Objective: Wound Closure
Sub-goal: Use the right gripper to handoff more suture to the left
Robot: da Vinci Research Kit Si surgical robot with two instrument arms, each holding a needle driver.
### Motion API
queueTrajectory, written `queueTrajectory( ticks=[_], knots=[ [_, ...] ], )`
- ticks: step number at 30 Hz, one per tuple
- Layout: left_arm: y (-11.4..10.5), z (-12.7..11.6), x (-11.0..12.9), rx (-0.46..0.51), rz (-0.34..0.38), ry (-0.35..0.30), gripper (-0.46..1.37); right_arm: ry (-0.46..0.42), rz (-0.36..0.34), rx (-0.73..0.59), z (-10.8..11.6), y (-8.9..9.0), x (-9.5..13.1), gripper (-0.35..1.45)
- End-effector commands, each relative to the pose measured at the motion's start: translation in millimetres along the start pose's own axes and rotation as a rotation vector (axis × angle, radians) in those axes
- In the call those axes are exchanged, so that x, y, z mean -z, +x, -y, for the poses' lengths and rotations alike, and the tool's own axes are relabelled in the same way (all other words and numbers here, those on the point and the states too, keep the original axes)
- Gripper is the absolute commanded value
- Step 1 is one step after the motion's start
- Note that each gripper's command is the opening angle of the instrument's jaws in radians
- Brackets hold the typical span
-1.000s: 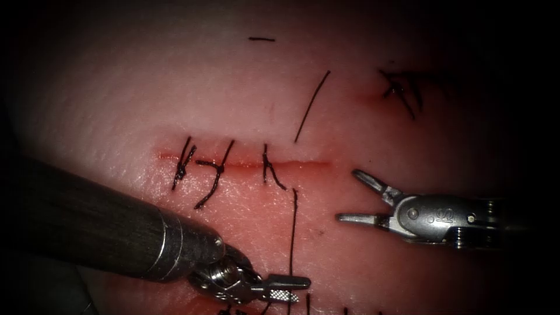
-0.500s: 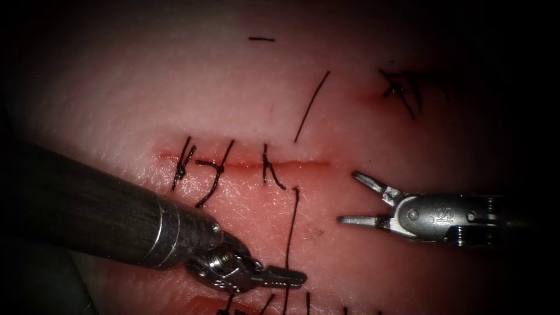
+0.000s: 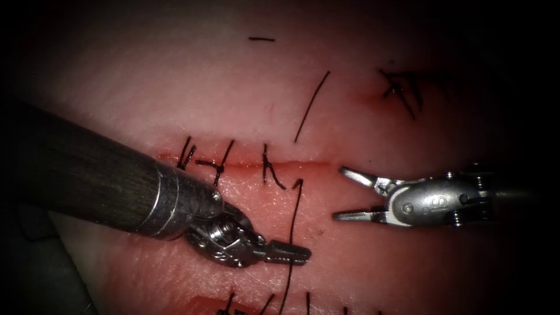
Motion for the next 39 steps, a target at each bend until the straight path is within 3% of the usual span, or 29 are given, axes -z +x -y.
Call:
queueTrajectory(
  ticks=[1,7,18,25,31,33,34,39],
  knots=[
    [0.0,0.1,0.0,0.003,-0.002,-0.002,-0.35,-0.011,-0.017,0.036,-0.2,0.1,-0.3,0.98],
    [-0.3,0.8,0.0,0.008,-0.016,0.012,-0.35,-0.030,-0.067,0.110,0.1,0.4,-1.4,0.91],
    [-0.8,1.9,0.1,0.017,-0.031,0.021,-0.35,0.019,-0.126,0.162,1.8,0.7,-5.4,0.90],
    [-0.8,2.2,0.1,0.020,-0.033,0.026,-0.35,0.028,-0.153,0.189,2.3,0.9,-6.4,0.86],
    [-0.8,2.2,0.2,0.025,-0.033,0.026,-0.35,0.030,-0.155,0.195,2.3,0.8,-6.1,0.47],
    [-0.8,2.1,0.2,0.025,-0.033,0.026,-0.35,0.031,-0.156,0.195,2.3,0.8,-6.0,0.09],
    [-0.8,2.1,0.2,0.025,-0.033,0.026,-0.35,0.031,-0.157,0.201,2.4,0.8,-5.9,-0.35],
    [-0.7,2.1,0.1,0.025,-0.033,0.032,-0.35,0.018,-0.151,0.200,2.4,0.9,-5.9,-0.35]
  ],
)
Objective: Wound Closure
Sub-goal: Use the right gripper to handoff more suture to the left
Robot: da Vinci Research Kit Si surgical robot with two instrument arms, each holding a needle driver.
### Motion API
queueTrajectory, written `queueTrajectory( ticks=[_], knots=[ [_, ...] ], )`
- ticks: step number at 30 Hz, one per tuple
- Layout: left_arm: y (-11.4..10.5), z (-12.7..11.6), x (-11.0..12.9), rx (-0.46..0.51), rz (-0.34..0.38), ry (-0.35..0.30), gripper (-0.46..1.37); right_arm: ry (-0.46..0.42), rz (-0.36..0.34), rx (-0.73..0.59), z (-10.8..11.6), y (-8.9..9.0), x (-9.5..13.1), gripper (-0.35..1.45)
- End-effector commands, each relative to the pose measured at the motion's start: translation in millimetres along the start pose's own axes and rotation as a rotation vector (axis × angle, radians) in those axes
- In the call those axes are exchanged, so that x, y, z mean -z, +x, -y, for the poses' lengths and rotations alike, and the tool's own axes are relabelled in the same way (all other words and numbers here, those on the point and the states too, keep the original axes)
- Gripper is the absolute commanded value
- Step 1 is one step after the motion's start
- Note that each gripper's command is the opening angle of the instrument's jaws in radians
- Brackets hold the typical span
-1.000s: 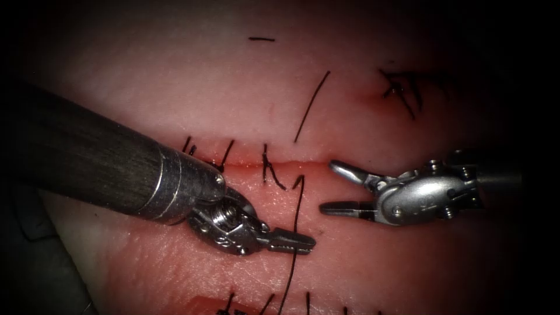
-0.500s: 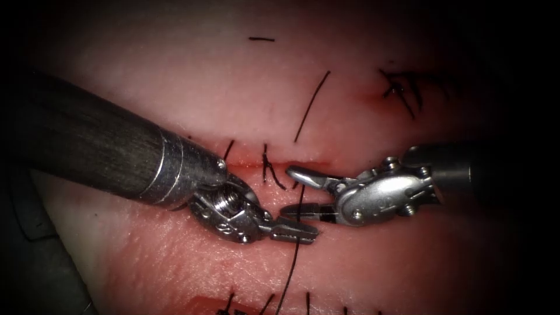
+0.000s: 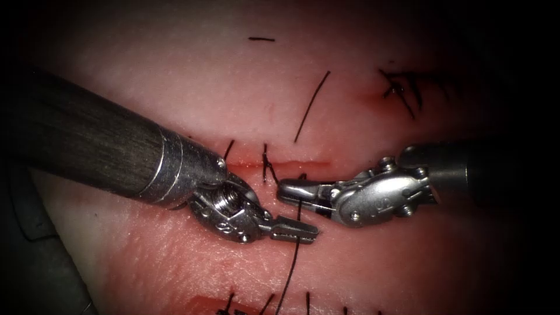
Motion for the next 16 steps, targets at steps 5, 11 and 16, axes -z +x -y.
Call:
queueTrajectory(
  ticks=[5,11,16],
  knots=[
    [0.1,0.0,0.0,-0.001,0.001,-0.001,-0.35,-0.019,0.027,-0.002,0.0,0.0,0.0,-0.35],
    [0.1,-0.1,0.0,-0.001,0.001,0.002,-0.35,-0.018,0.026,-0.002,0.0,0.0,0.3,-0.35],
    [0.2,-0.1,0.0,-0.002,0.001,0.002,-0.35,-0.016,0.024,0.003,-0.1,0.0,0.5,-0.35]
  ],
)
